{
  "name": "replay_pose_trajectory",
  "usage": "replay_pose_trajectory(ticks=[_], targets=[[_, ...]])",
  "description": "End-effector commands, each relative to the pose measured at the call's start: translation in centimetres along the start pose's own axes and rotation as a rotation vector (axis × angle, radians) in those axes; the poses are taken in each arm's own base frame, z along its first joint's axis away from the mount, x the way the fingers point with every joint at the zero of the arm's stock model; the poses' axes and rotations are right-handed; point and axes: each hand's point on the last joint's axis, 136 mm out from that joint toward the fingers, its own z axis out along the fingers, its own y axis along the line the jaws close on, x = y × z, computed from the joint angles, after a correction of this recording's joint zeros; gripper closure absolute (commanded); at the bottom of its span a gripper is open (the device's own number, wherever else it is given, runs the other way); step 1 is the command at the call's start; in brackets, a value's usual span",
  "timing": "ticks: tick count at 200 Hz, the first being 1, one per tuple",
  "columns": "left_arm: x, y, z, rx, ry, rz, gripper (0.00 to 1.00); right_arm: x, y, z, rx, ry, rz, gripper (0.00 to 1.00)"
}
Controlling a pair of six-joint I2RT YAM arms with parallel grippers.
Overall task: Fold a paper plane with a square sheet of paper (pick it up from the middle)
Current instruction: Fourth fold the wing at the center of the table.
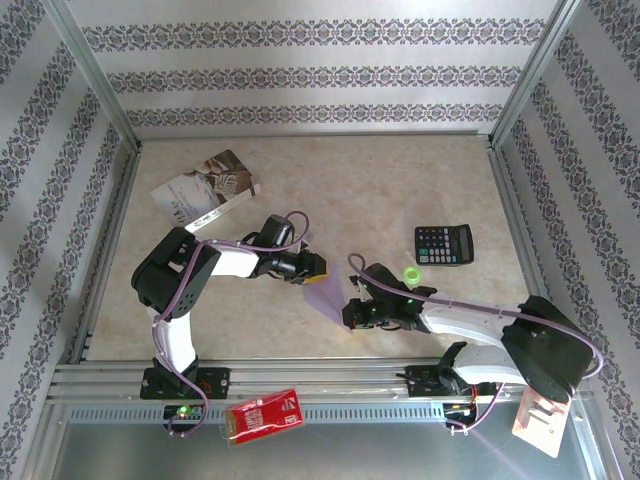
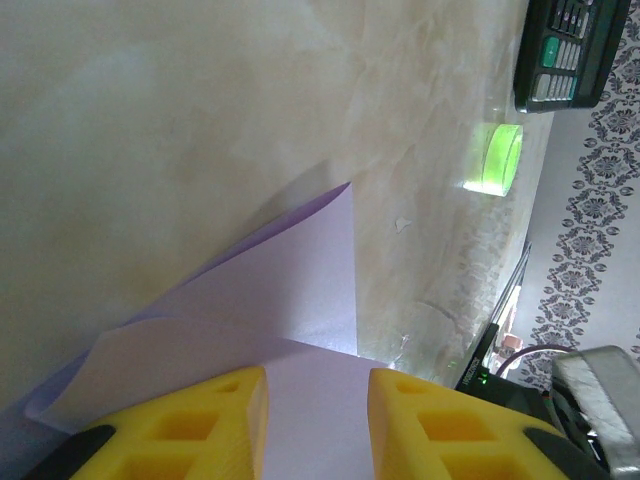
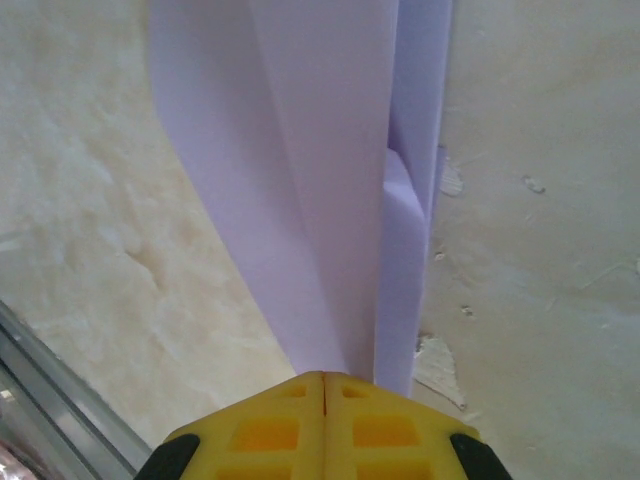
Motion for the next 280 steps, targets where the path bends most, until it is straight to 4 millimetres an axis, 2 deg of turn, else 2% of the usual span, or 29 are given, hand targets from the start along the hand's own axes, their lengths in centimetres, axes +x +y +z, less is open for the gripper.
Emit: replay_pose_trajectory(ticks=[1,36,51,54,62,182,206,225,260,272,275,280], targets=[[1.5,5.6,0.5,-0.176,0.026,-0.079,0.68,0.0,0.0,0.4,-0.015,0.01,-0.017,0.99],[1.5,5.8,0.6,-0.179,0.026,-0.08,0.68,2.1,-1.7,0.8,0.022,0.057,0.018,1.0],[1.6,6.0,0.6,-0.184,0.027,-0.084,0.68,2.5,-1.7,0.8,0.024,0.063,0.018,1.0],[1.5,6.0,0.6,-0.184,0.027,-0.084,0.68,3.4,-2.5,0.9,0.04,0.081,0.027,1.0],[1.6,6.0,0.6,-0.185,0.029,-0.082,0.68,3.9,-2.8,0.9,0.047,0.087,0.033,1.0],[1.8,6.7,0.6,-0.208,0.03,-0.087,0.68,7.2,-4.5,0.0,0.081,0.091,0.088,1.0],[1.8,6.7,0.6,-0.208,0.03,-0.085,0.68,6.9,-4.3,-0.4,0.078,0.07,0.085,1.0],[1.7,6.7,0.7,-0.207,0.031,-0.087,0.68,6.0,-3.4,-0.9,0.066,0.05,0.065,1.0],[1.7,6.6,0.7,-0.204,0.033,-0.088,0.68,2.7,-0.1,-2.3,0.001,-0.032,0.022,1.0],[1.7,6.6,0.7,-0.203,0.034,-0.088,0.68,2.1,0.0,-2.3,-0.005,-0.043,0.024,1.0],[1.7,6.5,0.8,-0.202,0.035,-0.086,0.68,1.3,1.0,-2.7,-0.027,-0.062,0.018,1.0],[1.7,6.5,0.7,-0.201,0.035,-0.086,0.68,0.9,1.3,-2.7,-0.036,-0.067,0.014,1.0]])
